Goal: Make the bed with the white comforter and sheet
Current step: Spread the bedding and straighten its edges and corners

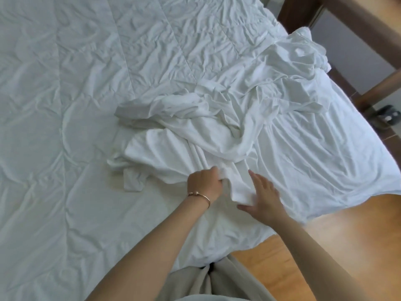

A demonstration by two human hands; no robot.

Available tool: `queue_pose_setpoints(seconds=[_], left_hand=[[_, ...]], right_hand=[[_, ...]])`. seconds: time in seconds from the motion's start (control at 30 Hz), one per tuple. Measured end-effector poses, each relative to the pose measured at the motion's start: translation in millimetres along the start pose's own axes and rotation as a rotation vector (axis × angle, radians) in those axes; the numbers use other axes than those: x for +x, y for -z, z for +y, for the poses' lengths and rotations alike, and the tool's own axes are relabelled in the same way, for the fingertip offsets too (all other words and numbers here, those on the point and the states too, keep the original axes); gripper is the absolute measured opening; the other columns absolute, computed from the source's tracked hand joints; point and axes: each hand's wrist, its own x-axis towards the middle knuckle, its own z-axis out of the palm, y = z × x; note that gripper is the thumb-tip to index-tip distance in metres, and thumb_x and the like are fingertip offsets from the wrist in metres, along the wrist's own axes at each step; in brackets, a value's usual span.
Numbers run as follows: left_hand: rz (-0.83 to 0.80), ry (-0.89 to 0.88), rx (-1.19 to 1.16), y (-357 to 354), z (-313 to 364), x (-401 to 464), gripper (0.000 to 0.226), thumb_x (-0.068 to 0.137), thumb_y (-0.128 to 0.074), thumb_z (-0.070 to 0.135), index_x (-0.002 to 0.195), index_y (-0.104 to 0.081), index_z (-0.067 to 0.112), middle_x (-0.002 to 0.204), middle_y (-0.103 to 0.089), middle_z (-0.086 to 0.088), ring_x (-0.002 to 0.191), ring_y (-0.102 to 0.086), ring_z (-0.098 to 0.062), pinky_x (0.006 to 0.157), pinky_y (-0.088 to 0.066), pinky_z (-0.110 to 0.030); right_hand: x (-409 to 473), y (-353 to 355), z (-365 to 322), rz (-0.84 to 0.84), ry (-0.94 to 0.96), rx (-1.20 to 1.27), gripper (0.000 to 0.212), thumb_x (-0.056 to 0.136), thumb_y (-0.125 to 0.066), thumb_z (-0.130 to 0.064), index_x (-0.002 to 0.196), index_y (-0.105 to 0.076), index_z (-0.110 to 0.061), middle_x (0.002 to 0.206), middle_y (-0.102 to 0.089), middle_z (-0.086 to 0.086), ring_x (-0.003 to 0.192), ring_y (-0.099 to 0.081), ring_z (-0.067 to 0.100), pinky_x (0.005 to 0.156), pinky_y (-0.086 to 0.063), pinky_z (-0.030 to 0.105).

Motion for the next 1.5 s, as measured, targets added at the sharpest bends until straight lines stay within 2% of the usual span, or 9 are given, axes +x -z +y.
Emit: queue_pose_setpoints(seconds=[0.2,0.3,0.47,0.6,0.77,0.93,1.2,1.37,1.5], left_hand=[[-0.173,-0.048,-0.483,-15,0,-41,0.012,0.087,-0.054,0.026,0.098,-0.051,0.022,0.09,-0.063,0.001,0.087,-0.061,-0.027,0.066,-0.039,-0.032],[-0.168,-0.146,-0.451,-17,-26,-50,0.019,0.083,-0.058,0.025,0.095,-0.043,0.027,0.086,-0.054,0.012,0.081,-0.059,-0.021,0.064,-0.041,-0.031],[0.218,0.016,-0.22,-21,-60,-20,0.045,0.076,-0.058,0.005,0.117,-0.061,0.023,0.111,-0.063,0.001,0.101,-0.058,-0.027,0.079,-0.043,-0.032],[0.193,0.312,-0.389,-7,-92,-9,0.037,0.076,-0.052,-0.003,0.106,-0.064,0.014,0.099,-0.068,-0.013,0.096,-0.062,-0.036,0.074,-0.044,-0.034],[-0.066,0.067,0.007,4,-25,-28,0.03,0.085,-0.052,0.019,0.114,-0.055,0.021,0.101,-0.066,-0.01,0.093,-0.062,-0.034,0.068,-0.04,-0.031],[0.038,-0.003,0.157,4,-56,-67,0.034,0.084,-0.053,0.014,0.117,-0.052,0.025,0.106,-0.066,0.003,0.089,-0.064,-0.025,0.065,-0.04,-0.03],[0.312,0.236,-0.342,-22,-187,-101,0.045,0.07,-0.078,0.01,0.114,-0.07,0.018,0.124,-0.059,-0.003,0.116,-0.054,-0.026,0.095,-0.041,-0.029],[0.217,0.275,-0.815,-6,-213,-96,0.025,0.094,-0.053,0.009,0.073,-0.064,0.015,0.068,-0.062,0.004,0.073,-0.058,-0.014,0.067,-0.042,-0.023],[0.111,-0.284,-0.178,69,-281,-137,0.033,0.08,-0.055,0.032,0.109,-0.062,0.017,0.088,-0.068,-0.008,0.079,-0.062,-0.026,0.069,-0.044,-0.031]], right_hand=[[2,-17,-46,-0.059,0.195,0.174,0.079,0.082,-0.057,0.002,0.149,-0.03,-0.03,0.109,-0.062,-0.006,0.096,-0.062,0.017,0.074,-0.047,0.023],[3,-7,-40,-0.083,0.137,0.517,0.05,0.079,-0.055,0.014,0.103,-0.071,-0.028,0.088,-0.073,-0.004,0.082,-0.067,0.012,0.07,-0.05,0.026],[8,54,-14,-0.345,0.098,0.97,0.03,0.077,-0.055,0.017,0.081,-0.074,-0.005,0.079,-0.071,0.007,0.076,-0.066,0.016,0.067,-0.052,0.026],[24,56,23,-0.275,-0.052,0.275,0.018,0.086,-0.062,-0.008,0.102,-0.067,-0.015,0.091,-0.067,0.001,0.093,-0.064,0.024,0.078,-0.052,0.037],[10,10,-35,-0.188,0.36,-0.167,0.121,0.066,-0.074,-0.063,0.155,0.002,-0.031,0.157,-0.02,-0.006,0.143,-0.021,0.019,0.12,-0.015,0.044],[5,-32,-95,-0.139,0.306,0.055,0.064,0.093,-0.055,-0.019,0.15,-0.026,-0.02,0.117,-0.064,-0.002,0.098,-0.062,0.025,0.076,-0.045,0.033],[2,-15,-163,-0.119,0.3,0.648,0.025,0.091,-0.06,-0.004,0.072,-0.061,-0.019,0.061,-0.053,-0.012,0.057,-0.048,0.0,0.057,-0.038,0.02],[-31,-51,-195,-0.244,0.15,0.18,0.039,0.078,-0.078,-0.04,0.11,-0.057,-0.029,0.084,-0.062,-0.011,0.079,-0.059,0.01,0.071,-0.046,0.027],[-53,-98,-245,-0.035,0.043,0.057,0.044,0.087,-0.068,-0.043,0.126,-0.053,-0.029,0.097,-0.069,0.001,0.091,-0.064,0.026,0.07,-0.042,0.03]])
